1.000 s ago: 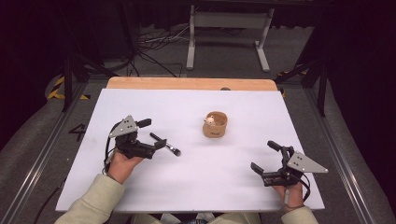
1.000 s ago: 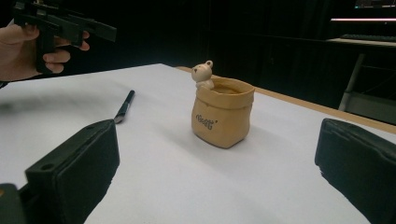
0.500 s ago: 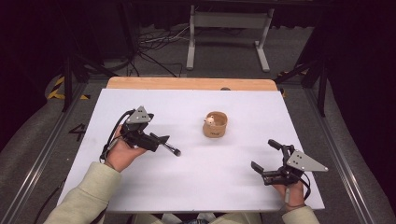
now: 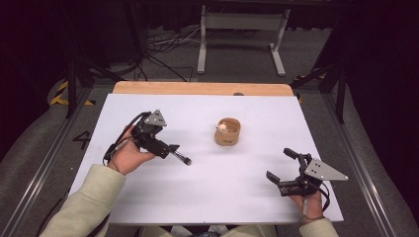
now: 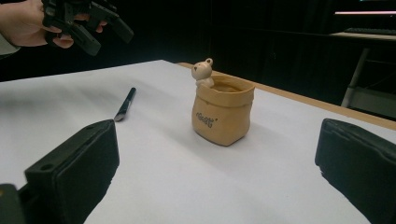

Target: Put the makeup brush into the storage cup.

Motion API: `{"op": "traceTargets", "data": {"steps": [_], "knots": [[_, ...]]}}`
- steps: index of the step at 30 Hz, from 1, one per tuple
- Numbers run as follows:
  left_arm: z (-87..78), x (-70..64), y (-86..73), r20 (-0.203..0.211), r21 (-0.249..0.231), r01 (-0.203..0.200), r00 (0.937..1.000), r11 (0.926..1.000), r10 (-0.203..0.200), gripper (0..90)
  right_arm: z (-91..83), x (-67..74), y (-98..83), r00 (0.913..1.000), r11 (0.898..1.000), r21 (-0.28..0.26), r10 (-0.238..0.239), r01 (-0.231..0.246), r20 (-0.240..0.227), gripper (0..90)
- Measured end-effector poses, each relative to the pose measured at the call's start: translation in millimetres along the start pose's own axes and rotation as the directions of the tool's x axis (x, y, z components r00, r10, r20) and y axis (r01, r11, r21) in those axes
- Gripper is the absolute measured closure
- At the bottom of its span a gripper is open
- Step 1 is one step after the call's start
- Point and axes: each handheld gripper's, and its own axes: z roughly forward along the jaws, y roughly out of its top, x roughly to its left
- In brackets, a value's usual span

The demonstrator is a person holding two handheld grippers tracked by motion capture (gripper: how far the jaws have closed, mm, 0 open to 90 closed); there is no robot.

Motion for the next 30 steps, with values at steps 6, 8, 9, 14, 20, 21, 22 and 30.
{"op": "traceTargets", "data": {"steps": [6,8,9,14,20,21,22,30], "knots": [[5.1,3.1,7.6,0.013,0.114,-0.029,0.9995,0.9931,0.028,3.4,0.1,-0.1,-0.8,1.0,1.0,0.005,0.005,-0.005,-0.001,0.0],[6.4,2.5,10.0,0.01,0.137,-0.045,0.999,0.9896,0.044,3.5,-0.2,-0.4,-0.9,1.0,1.0,0.003,0.008,-0.008,-0.004,0.0],[7.1,1.4,10.9,0.004,0.145,-0.045,0.999,0.9885,0.045,3.7,-0.4,-0.5,-0.9,1.0,1.0,0.001,0.009,-0.009,-0.003,0.0],[8.5,2.1,14.9,0.008,0.178,-0.062,0.998,0.982,0.062,5.9,0.0,-0.7,-1.6,0.9998,1.0,0.002,0.016,-0.016,-0.009,0.0],[8.9,7.7,20.9,0.02,0.208,-0.069,0.9976,0.9756,0.066,6.6,0.5,-1.3,-2.5,0.9991,0.999,0.0,0.037,-0.037,-0.019,0.0],[9.5,7.9,21.4,0.023,0.218,-0.077,0.997,0.9729,0.073,6.6,0.3,-1.4,-2.5,0.9991,0.999,-0.001,0.038,-0.038,-0.019,0.0],[10.1,8.1,22.1,0.024,0.231,-0.084,0.9965,0.9694,0.081,6.6,0.0,-1.6,-2.6,0.9991,0.999,0.001,0.038,-0.038,-0.017,0.0],[16.9,14.9,25.9,0.042,0.269,-0.065,0.9976,0.9609,0.056,5.8,0.5,-2.4,-4.1,0.9978,0.998,0.004,0.059,-0.059,-0.029,0.0]]}}
